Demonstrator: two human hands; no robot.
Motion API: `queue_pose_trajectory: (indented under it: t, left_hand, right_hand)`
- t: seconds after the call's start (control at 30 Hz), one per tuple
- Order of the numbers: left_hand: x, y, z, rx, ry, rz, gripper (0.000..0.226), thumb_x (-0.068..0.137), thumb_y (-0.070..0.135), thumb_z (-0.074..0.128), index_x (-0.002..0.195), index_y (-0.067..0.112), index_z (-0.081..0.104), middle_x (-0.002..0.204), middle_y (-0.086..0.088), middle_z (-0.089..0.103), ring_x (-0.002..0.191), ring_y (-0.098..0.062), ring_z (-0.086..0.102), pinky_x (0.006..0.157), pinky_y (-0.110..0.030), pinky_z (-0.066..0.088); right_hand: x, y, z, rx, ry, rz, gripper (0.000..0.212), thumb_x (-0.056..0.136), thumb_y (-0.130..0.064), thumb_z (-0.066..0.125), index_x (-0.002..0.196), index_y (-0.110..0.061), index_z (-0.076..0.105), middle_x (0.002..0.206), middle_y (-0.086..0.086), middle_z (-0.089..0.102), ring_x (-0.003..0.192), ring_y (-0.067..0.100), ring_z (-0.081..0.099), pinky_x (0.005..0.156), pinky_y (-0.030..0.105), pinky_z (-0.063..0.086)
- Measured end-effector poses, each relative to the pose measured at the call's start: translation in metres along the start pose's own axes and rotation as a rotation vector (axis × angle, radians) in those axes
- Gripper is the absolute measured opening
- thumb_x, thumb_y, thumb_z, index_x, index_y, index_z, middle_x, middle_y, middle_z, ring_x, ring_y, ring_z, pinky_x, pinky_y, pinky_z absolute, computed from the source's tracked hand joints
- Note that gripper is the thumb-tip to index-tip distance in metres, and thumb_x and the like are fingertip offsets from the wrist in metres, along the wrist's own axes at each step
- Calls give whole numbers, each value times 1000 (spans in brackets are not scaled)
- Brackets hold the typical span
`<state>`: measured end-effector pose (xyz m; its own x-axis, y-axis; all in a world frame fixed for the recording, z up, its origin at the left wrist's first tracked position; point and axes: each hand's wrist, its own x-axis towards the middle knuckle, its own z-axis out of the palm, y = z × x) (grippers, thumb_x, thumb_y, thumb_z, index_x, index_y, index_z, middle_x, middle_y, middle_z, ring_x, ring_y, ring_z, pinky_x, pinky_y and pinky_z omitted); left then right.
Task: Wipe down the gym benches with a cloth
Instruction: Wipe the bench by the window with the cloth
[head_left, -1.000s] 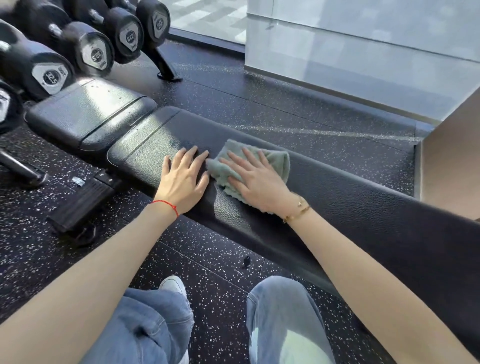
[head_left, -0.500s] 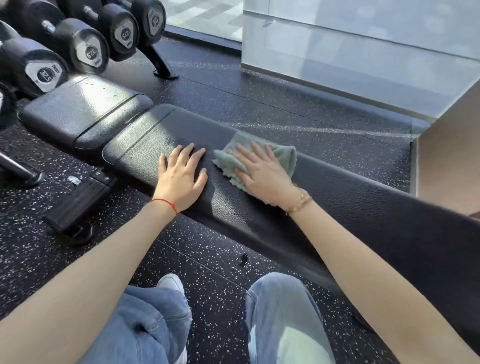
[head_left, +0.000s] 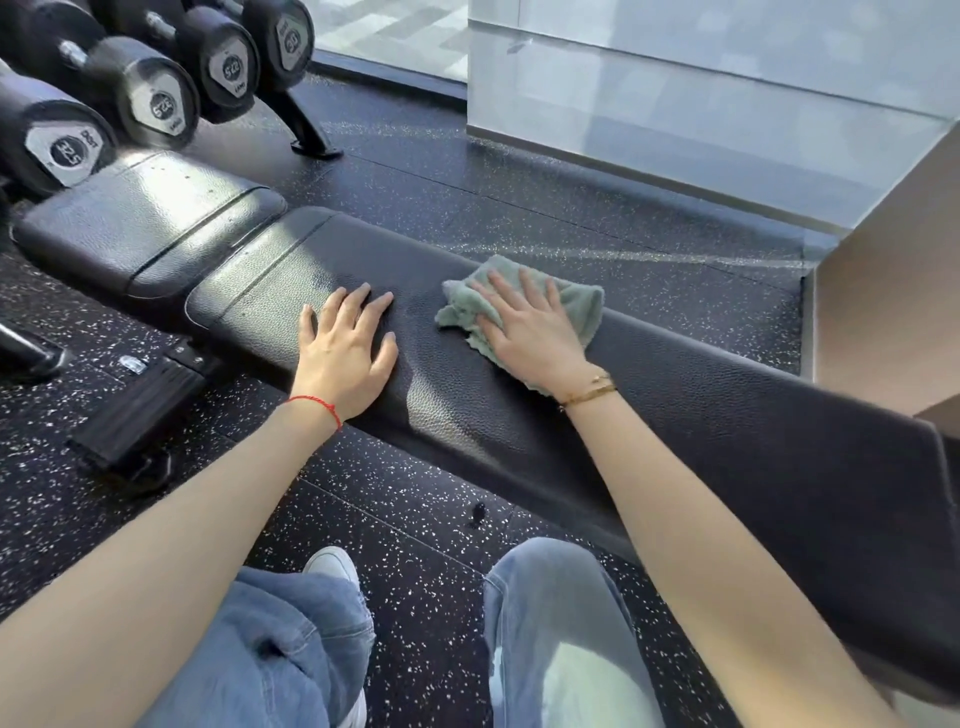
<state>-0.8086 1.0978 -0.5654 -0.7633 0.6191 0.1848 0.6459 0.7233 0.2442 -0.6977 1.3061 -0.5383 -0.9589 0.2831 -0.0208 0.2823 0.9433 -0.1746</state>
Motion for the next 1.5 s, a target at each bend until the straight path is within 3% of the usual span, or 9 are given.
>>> queue_pose_trajectory:
  t: [0.2, 0.37, 0.47, 0.63, 0.77, 1.03, 1.17, 1.33, 1.5]
  left_hand:
    - [0, 0, -1, 1, 4, 4, 52, 98, 37, 41, 149, 28, 33, 158, -1, 26, 148, -24, 14, 119, -53, 6]
    - [-1, 1, 1, 18, 10, 4, 51, 99, 39, 37, 149, 28, 33, 158, -2, 27, 148, -24, 15, 119, -53, 6]
    - [-1, 1, 0, 18, 14, 1, 56, 94, 44, 29, 147, 28, 34, 157, -2, 29, 147, -25, 17, 119, -53, 8]
    - [-1, 0, 1, 5, 12, 10, 52, 97, 40, 36, 147, 27, 35, 157, -3, 30, 147, -26, 17, 118, -54, 7]
    - [-1, 0, 1, 17, 9, 7, 50, 99, 37, 40, 148, 28, 33, 158, -2, 28, 148, -24, 15, 119, -53, 6]
    - [-2, 2, 2, 16, 22, -4, 51, 98, 40, 34, 148, 28, 34, 158, -1, 28, 148, -24, 16, 119, -53, 6]
    - [-1, 1, 2, 11, 34, 8, 49, 99, 36, 39, 147, 27, 35, 157, -2, 29, 147, -24, 17, 119, -53, 6]
    - [-1, 0, 3, 13, 26, 12, 50, 99, 37, 38, 148, 28, 33, 157, -2, 28, 147, -24, 16, 119, -54, 5]
    - [-2, 0, 3, 17, 15, 2, 51, 100, 37, 37, 149, 29, 31, 159, -1, 26, 148, -23, 14, 120, -53, 5]
  right_hand:
    - [-94, -8, 15, 0, -9, -398, 53, 101, -49, 21, 153, -44, 11, 162, -17, 11, 151, 17, -4, 122, 41, -8]
    - [-66, 70, -9, 13, -7, -85, 50, 105, -44, 19, 153, -45, 6, 162, -18, 3, 151, 14, -6, 122, 39, -7]
    - [-19, 49, -13, -10, 4, 80, 51, 104, -43, 20, 154, -38, 10, 164, -9, 8, 151, 22, -2, 122, 45, -6]
    - [-44, -18, 7, -13, -4, -178, 53, 103, -48, 22, 153, -43, 7, 163, -11, 5, 150, 24, -9, 120, 45, -14]
    - [-119, -3, 15, -33, 14, -339, 54, 102, -50, 24, 153, -43, 8, 162, -17, 6, 151, 17, -8, 121, 40, -11]
    - [-43, 57, -12, 21, -6, 79, 51, 103, -47, 17, 153, -42, 9, 163, -13, 5, 151, 21, -6, 122, 45, -7]
    - [-24, 2, -2, 2, -45, -52, 54, 102, -51, 13, 154, -41, 5, 163, -10, 1, 150, 26, -11, 120, 48, -12]
    - [-113, -5, 13, -27, -15, -304, 55, 100, -52, 17, 153, -44, 4, 162, -16, 2, 150, 20, -11, 121, 44, -13]
    - [-123, 59, -4, 64, 17, -77, 51, 101, -50, 15, 152, -47, 11, 162, -19, 6, 151, 12, -8, 122, 39, -7]
